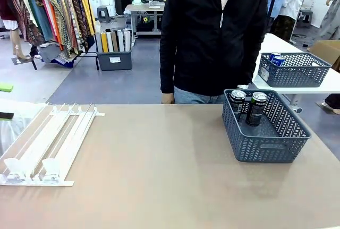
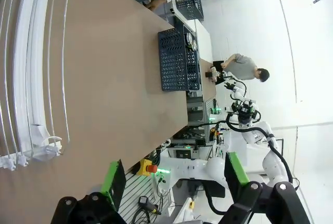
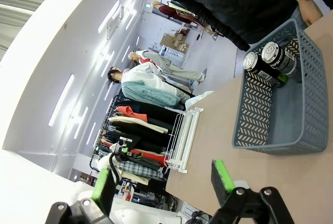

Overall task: Retrieve and store the cans from the dispenser.
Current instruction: Pick up one can from the Automatic Can Dispenser and place it in the middle of the table.

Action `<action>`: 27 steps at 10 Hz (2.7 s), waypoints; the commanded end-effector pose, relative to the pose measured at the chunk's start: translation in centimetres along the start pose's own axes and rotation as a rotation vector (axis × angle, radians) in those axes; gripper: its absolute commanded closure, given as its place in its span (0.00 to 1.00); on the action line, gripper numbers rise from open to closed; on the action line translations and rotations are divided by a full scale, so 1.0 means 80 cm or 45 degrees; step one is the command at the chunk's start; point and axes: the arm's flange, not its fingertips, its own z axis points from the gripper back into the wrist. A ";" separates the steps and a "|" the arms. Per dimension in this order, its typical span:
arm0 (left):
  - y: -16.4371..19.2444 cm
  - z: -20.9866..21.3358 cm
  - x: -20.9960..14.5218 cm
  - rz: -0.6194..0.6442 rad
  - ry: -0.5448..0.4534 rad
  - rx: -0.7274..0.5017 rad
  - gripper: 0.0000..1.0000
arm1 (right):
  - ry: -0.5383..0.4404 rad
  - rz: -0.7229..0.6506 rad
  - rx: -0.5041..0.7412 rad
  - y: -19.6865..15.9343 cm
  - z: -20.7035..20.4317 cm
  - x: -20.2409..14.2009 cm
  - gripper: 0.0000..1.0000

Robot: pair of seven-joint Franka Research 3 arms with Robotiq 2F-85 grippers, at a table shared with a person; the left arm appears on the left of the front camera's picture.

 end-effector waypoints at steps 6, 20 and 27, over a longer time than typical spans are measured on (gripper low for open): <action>-0.002 0.002 -0.003 0.005 0.014 0.007 0.00 | -0.026 0.015 0.028 0.003 -0.003 0.004 0.00; -0.002 0.002 -0.003 0.005 0.014 0.007 0.00 | -0.026 0.015 0.028 0.003 -0.003 0.004 0.00; -0.002 0.002 -0.003 0.005 0.014 0.007 0.00 | -0.026 0.015 0.028 0.003 -0.003 0.004 0.00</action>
